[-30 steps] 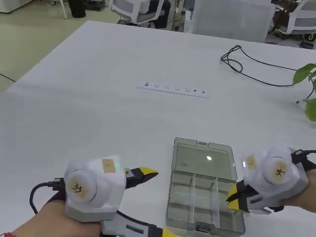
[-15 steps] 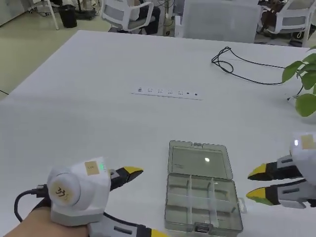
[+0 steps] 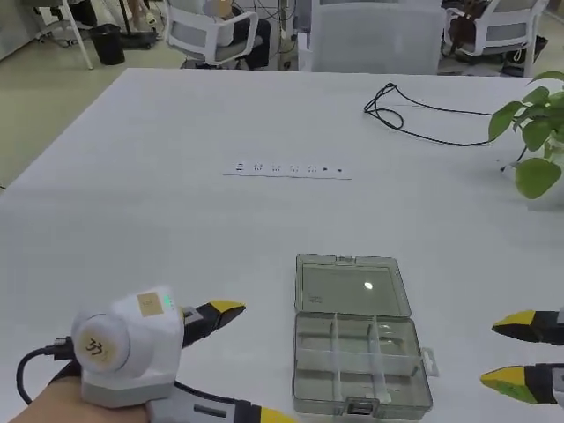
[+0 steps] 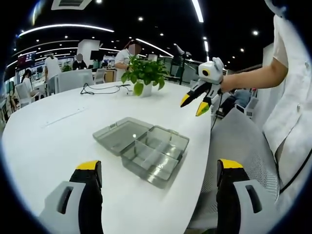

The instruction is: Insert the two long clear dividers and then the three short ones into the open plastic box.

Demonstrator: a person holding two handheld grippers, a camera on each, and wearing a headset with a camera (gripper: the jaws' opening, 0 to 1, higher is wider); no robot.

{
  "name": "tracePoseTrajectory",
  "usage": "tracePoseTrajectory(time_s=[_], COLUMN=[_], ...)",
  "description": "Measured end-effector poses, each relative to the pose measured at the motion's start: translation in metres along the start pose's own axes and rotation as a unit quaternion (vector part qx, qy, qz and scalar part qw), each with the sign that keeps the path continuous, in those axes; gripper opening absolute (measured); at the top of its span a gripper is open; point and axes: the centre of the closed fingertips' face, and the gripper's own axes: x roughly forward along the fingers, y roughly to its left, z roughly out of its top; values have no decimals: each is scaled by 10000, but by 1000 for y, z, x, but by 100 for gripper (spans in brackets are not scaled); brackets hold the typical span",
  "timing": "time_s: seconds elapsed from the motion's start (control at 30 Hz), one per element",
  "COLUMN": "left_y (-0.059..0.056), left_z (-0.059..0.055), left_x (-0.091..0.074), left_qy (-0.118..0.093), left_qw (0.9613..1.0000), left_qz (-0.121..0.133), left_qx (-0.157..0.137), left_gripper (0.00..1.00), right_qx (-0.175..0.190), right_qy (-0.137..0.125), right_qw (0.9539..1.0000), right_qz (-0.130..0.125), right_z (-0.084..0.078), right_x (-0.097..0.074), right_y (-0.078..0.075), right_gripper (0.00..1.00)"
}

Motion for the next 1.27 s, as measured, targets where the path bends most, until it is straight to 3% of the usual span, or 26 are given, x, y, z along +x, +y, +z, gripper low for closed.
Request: tracePoseTrajectory(time_s=[0.23, 0.43, 1.27], left_y=[-1, -3, -13], left_z=[-3, -6, -15], left_x=[2, 2, 7], left_qy=[71, 116, 259], left_qw=[9999, 9999, 9993], left_qz=[-67, -111, -284], left_qx=[31, 32, 15], left_gripper=[100, 100, 100], right_qx=[76, 127, 106], right_qy=[-134, -151, -264], right_qw=[9998, 9998, 9995], right_qz=[-142, -74, 94], right_z=[-9, -18, -10], right_x=[0, 5, 7], right_y=[-1, 4, 14], right_gripper=[58, 67, 76])
